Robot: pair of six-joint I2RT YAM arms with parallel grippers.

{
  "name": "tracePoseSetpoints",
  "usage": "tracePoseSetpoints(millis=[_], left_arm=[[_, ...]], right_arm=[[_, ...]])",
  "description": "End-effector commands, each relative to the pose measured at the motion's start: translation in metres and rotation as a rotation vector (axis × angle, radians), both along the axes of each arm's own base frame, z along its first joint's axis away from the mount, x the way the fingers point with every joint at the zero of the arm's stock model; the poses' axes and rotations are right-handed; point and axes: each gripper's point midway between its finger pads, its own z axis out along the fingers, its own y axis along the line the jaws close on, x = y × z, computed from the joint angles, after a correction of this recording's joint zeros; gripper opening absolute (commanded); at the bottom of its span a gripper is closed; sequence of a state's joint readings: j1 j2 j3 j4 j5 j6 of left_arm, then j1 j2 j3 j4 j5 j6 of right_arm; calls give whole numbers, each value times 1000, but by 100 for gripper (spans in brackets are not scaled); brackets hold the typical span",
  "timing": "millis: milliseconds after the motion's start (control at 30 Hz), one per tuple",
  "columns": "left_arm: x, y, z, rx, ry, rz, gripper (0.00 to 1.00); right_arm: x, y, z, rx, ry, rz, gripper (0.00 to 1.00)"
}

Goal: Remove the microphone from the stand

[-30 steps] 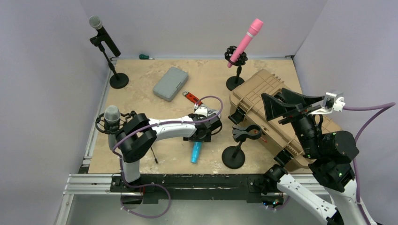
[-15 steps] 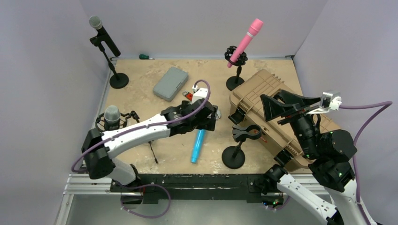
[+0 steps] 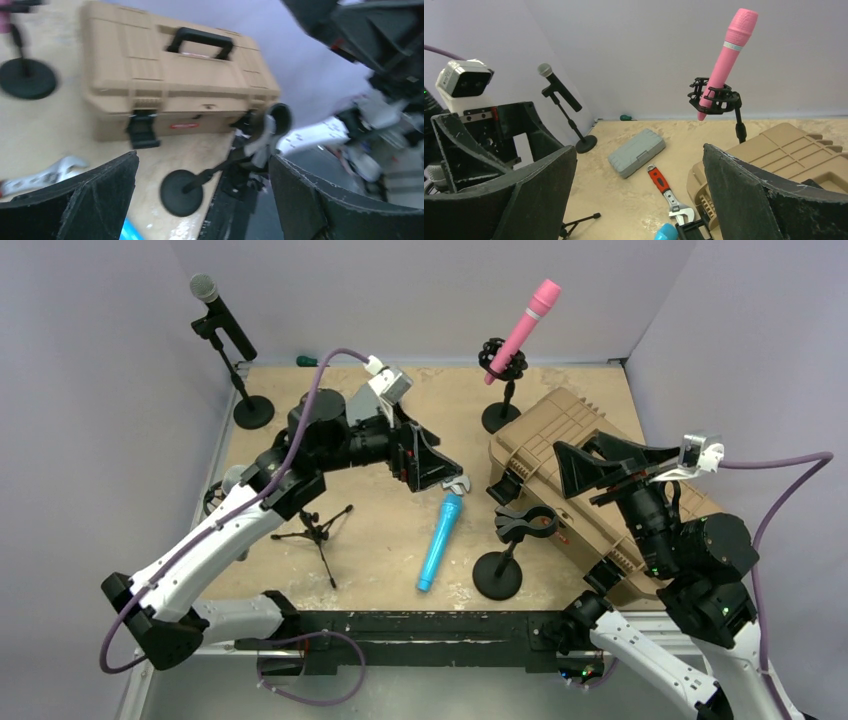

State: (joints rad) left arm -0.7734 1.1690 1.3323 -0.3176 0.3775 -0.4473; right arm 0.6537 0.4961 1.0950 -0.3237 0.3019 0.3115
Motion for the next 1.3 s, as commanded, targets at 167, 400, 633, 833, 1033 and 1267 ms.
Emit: tracePoseSetpoints(millis=[167, 400, 633, 833, 1033, 1267], left_arm=[[-55, -53, 5, -165, 187, -546, 100], [-71, -85, -10, -129, 273, -600, 100], [-56, -112, -36, -97, 413, -537, 97], [-62, -125, -48, -56, 479, -551, 93], [-65, -129, -54, -54, 495, -561, 91], [-66, -128, -66, -41, 520, -553, 92]], right_arm=[[-4, -7, 17, 15, -37, -19, 95], [-4, -7, 16, 18, -35, -18, 95], [-4, -7, 16, 18, -34, -18, 95], [-4, -9, 12, 18, -29, -25, 95], [-6, -11, 14, 22, -34, -28, 95], [-6, -10, 13, 20, -32, -24, 95]])
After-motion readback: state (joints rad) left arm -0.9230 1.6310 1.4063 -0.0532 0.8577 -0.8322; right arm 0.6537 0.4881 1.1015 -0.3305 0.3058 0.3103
